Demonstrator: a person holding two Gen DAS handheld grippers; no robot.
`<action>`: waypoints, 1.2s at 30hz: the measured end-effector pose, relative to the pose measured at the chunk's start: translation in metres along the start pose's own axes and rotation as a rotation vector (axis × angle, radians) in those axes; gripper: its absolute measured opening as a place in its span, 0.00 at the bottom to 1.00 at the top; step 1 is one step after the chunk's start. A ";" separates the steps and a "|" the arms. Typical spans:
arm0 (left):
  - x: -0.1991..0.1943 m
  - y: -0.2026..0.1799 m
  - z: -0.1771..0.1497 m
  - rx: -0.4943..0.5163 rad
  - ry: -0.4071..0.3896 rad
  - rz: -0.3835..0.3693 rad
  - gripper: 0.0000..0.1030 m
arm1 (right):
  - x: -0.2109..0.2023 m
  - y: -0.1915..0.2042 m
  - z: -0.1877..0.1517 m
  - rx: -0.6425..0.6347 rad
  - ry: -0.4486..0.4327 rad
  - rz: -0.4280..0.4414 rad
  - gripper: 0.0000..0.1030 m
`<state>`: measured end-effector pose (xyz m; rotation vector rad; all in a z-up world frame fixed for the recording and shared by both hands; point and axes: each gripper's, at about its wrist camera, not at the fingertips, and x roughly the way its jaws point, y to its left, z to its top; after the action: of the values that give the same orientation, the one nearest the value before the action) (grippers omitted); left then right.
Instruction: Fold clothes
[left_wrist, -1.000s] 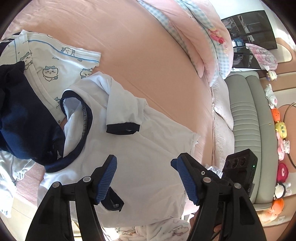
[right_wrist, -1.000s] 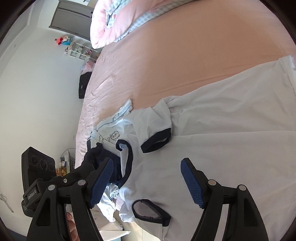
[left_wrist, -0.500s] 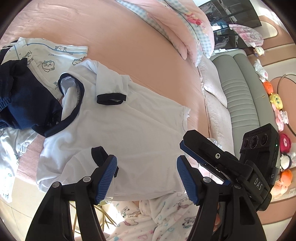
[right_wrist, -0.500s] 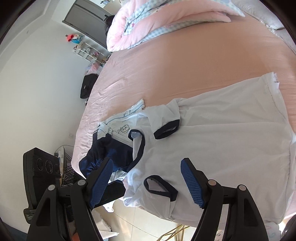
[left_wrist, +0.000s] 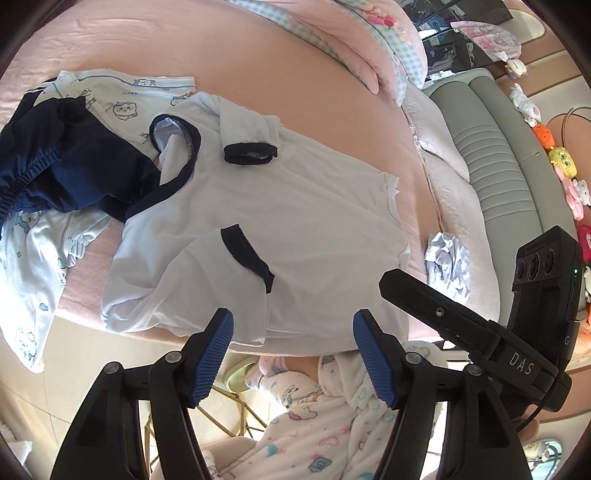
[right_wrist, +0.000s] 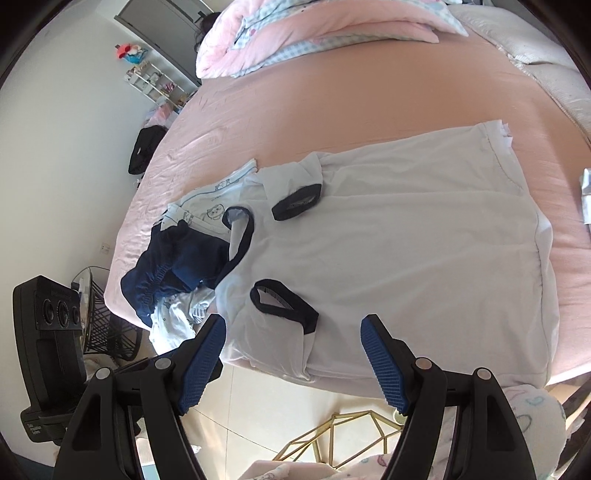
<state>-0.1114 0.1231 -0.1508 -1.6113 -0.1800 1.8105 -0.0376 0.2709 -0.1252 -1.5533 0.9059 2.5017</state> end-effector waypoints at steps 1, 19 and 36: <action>-0.001 0.002 -0.003 0.005 -0.002 0.008 0.64 | 0.000 0.001 -0.004 -0.009 0.003 -0.013 0.73; 0.025 0.000 -0.025 0.194 0.021 0.211 0.64 | -0.004 -0.007 -0.046 -0.168 -0.021 -0.228 0.73; 0.032 0.005 -0.035 0.392 -0.071 0.421 0.65 | 0.003 0.017 -0.064 -0.603 -0.122 -0.558 0.73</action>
<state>-0.0803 0.1262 -0.1877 -1.3714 0.4900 2.0552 0.0060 0.2234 -0.1407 -1.4683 -0.3139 2.4885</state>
